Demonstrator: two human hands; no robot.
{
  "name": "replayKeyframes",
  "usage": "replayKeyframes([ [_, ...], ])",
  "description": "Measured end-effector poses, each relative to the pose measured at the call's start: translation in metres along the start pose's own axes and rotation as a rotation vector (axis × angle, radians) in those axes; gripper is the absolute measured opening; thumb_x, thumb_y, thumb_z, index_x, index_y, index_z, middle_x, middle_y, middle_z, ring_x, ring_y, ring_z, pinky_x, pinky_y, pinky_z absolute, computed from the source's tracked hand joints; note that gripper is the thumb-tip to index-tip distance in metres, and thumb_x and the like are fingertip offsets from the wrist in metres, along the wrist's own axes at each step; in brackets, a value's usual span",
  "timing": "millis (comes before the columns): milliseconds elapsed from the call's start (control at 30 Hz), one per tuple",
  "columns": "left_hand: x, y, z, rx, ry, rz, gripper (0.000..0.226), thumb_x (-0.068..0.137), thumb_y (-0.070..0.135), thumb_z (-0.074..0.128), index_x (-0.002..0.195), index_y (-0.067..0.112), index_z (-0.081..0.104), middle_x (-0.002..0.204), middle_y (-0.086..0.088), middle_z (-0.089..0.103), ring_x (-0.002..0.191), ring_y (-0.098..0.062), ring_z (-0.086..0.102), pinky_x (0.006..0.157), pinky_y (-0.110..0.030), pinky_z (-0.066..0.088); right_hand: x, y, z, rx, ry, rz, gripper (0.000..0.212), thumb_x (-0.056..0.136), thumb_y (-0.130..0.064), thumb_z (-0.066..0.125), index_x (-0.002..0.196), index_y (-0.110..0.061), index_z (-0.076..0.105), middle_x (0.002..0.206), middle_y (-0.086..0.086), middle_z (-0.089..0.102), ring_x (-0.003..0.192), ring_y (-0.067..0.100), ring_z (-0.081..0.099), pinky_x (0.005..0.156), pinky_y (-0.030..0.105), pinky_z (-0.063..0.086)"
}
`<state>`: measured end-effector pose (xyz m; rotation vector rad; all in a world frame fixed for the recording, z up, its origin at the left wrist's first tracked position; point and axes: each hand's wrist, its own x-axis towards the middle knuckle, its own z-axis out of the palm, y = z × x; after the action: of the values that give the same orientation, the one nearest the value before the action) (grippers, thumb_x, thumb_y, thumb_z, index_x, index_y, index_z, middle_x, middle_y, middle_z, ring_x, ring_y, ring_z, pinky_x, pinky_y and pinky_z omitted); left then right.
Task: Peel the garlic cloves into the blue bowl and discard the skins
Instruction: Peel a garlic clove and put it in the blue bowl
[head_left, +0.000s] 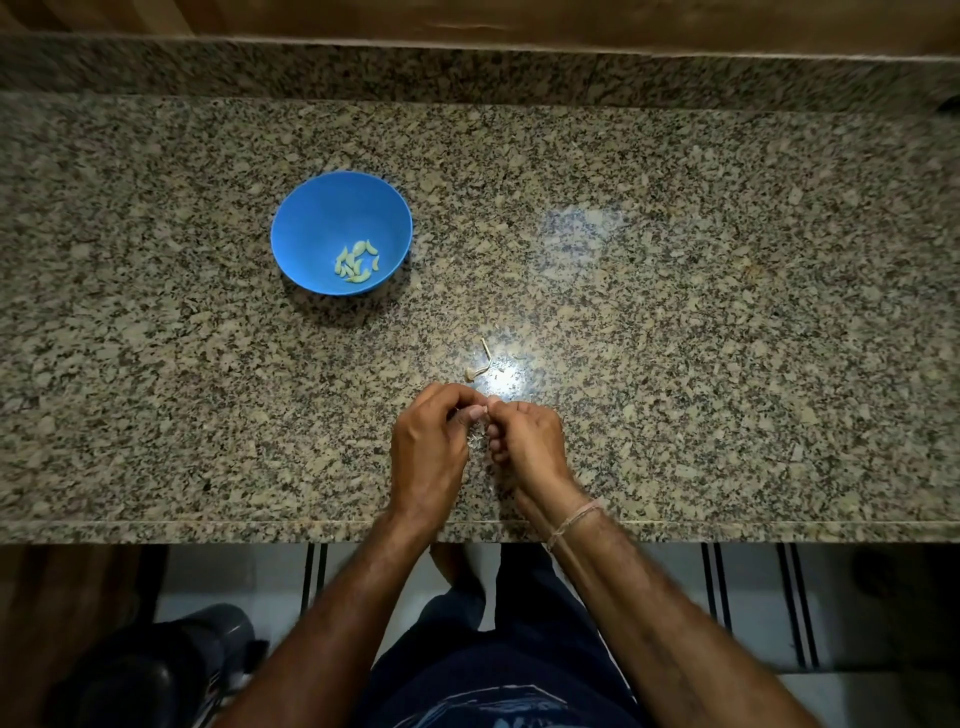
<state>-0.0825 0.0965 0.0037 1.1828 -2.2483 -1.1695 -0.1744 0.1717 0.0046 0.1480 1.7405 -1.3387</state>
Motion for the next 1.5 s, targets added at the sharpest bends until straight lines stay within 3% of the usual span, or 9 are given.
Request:
replayKeyframes([
  [133, -0.001, 0.001, -0.003, -0.2, -0.044, -0.099, 0.01, 0.096, 0.012, 0.072, 0.103, 0.017, 0.076, 0.1, 0.01, 0.074, 0.096, -0.003, 0.069, 0.082, -0.019, 0.058, 0.003, 0.001, 0.0, -0.044, 0.018, -0.02, 0.023, 0.102, -0.023, 0.063, 0.087, -0.006, 0.067, 0.063, 0.0, 0.055, 0.05, 0.013, 0.047, 0.044, 0.026, 0.041],
  [333, 0.004, -0.006, -0.002, -0.753, -0.132, -0.597, 0.015, 0.096, 0.021, 0.073, 0.105, 0.01, 0.077, 0.093, -0.009, 0.076, 0.088, -0.021, 0.068, 0.075, -0.031, 0.056, -0.002, -0.003, 0.002, -0.347, 0.093, -0.375, 0.037, 0.103, -0.022, 0.061, 0.067, -0.02, 0.053, 0.064, -0.006, 0.053, 0.056, 0.008, 0.045, 0.055, 0.018, 0.045],
  [533, 0.0, 0.0, -0.004, -0.644, -0.143, -0.458, 0.013, 0.097, 0.01, 0.07, 0.109, 0.007, 0.074, 0.102, -0.009, 0.078, 0.099, -0.021, 0.075, 0.085, -0.026, 0.06, 0.003, -0.006, -0.003, -0.038, -0.028, -0.128, 0.033, 0.104, -0.024, 0.061, 0.073, -0.015, 0.06, 0.06, -0.005, 0.052, 0.053, 0.01, 0.045, 0.05, 0.021, 0.04],
  [833, 0.005, -0.001, -0.007, -0.49, -0.193, -0.472, 0.02, 0.102, 0.027, 0.065, 0.096, 0.01, 0.073, 0.082, -0.005, 0.07, 0.075, -0.017, 0.063, 0.066, -0.029, 0.052, 0.008, 0.003, -0.004, -0.546, 0.121, -0.626, 0.035, 0.105, -0.026, 0.06, 0.072, -0.022, 0.052, 0.061, -0.01, 0.046, 0.052, 0.002, 0.035, 0.049, 0.018, 0.035],
  [1000, 0.002, 0.007, -0.006, -0.549, -0.146, -0.509, 0.018, 0.102, 0.024, 0.066, 0.1, 0.009, 0.074, 0.086, -0.007, 0.072, 0.074, -0.016, 0.063, 0.06, -0.023, 0.053, 0.009, -0.003, -0.007, -0.214, -0.026, -0.231, 0.033, 0.103, -0.029, 0.062, 0.073, -0.016, 0.057, 0.061, -0.005, 0.052, 0.053, 0.01, 0.046, 0.054, 0.02, 0.045],
  [1133, 0.002, 0.006, -0.008, -0.526, -0.107, -0.427, 0.009, 0.098, 0.015, 0.07, 0.105, 0.012, 0.074, 0.099, -0.004, 0.078, 0.093, -0.013, 0.075, 0.082, -0.025, 0.062, 0.008, -0.001, -0.009, -0.036, -0.105, -0.104, 0.028, 0.103, -0.029, 0.062, 0.081, -0.012, 0.062, 0.063, -0.003, 0.053, 0.054, 0.012, 0.046, 0.051, 0.022, 0.043],
  [1267, 0.004, 0.003, -0.004, -0.444, -0.124, -0.369, 0.01, 0.096, 0.009, 0.072, 0.103, 0.015, 0.075, 0.098, -0.002, 0.077, 0.095, -0.015, 0.075, 0.087, -0.028, 0.062, 0.006, -0.004, -0.008, 0.17, -0.14, 0.043, 0.023, 0.105, -0.022, 0.06, 0.085, -0.011, 0.062, 0.064, -0.003, 0.054, 0.054, 0.009, 0.046, 0.05, 0.019, 0.04],
  [1367, 0.004, 0.001, -0.002, -0.473, -0.138, -0.404, 0.01, 0.098, 0.008, 0.069, 0.105, 0.013, 0.074, 0.101, -0.003, 0.078, 0.098, -0.015, 0.075, 0.09, -0.029, 0.061, 0.003, -0.004, -0.007, 0.109, -0.114, -0.03, 0.026, 0.104, -0.026, 0.061, 0.083, -0.011, 0.062, 0.063, -0.002, 0.054, 0.053, 0.01, 0.047, 0.048, 0.02, 0.042],
  [1500, 0.006, -0.002, 0.002, -0.482, -0.127, -0.461, 0.011, 0.102, 0.011, 0.063, 0.106, 0.014, 0.072, 0.104, -0.004, 0.076, 0.101, -0.018, 0.073, 0.092, -0.034, 0.061, 0.006, 0.001, -0.006, -0.296, 0.014, -0.339, 0.031, 0.103, -0.035, 0.062, 0.079, -0.016, 0.06, 0.071, -0.001, 0.059, 0.064, 0.014, 0.054, 0.061, 0.034, 0.053],
])
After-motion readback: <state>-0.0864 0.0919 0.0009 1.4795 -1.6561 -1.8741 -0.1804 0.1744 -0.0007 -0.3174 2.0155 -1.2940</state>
